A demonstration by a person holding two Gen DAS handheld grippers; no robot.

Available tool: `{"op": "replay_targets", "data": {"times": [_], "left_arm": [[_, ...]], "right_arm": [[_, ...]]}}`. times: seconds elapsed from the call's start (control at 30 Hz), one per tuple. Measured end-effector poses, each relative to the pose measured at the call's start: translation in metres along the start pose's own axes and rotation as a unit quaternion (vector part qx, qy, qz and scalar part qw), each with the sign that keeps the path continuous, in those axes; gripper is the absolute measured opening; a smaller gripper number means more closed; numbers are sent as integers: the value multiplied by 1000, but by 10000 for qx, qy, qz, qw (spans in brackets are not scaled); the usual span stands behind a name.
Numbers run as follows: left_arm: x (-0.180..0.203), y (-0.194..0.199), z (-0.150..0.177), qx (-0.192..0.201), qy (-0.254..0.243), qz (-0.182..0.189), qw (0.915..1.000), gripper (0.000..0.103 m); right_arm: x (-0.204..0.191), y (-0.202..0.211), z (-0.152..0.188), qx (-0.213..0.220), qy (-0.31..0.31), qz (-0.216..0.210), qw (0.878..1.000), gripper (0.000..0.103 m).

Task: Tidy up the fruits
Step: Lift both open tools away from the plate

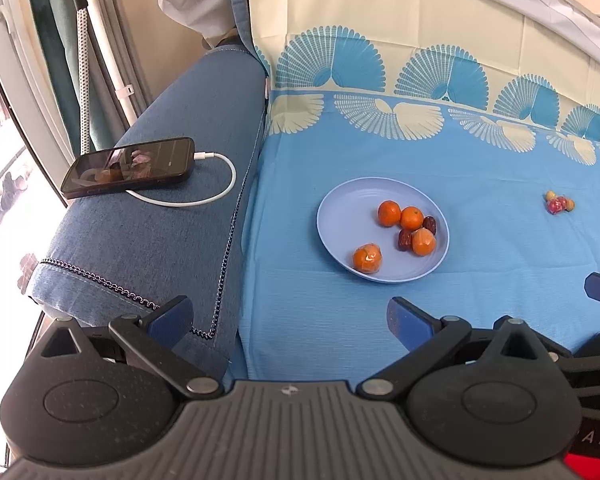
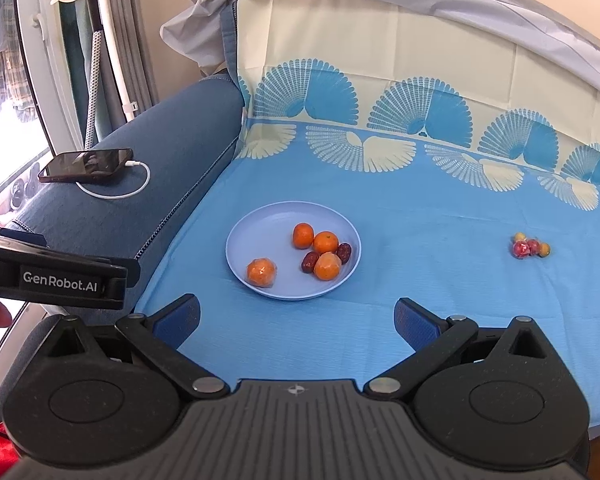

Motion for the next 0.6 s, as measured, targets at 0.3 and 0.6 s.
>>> {"op": "replay_targets", "data": {"times": [0.3, 0.6], "left_arm": [[0, -1, -1, -21, -3, -2, 10000, 103], [3, -6, -2, -91, -39, -15, 10000, 103]], "right_arm": [[2, -2, 0, -30, -24, 6, 10000, 102], [2, -8, -1, -81, -60, -7, 9999, 102]]}}
Point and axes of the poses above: each gripper's, at about its wrist camera, not at the fingertips, and y roughly against the way its jaws point, x to its right, z to its underside, the point moved 5 cm from there along -y, roughly the way its jaws point, and after that the axes turned 3 degrees about -y, right-handed, at the moved point
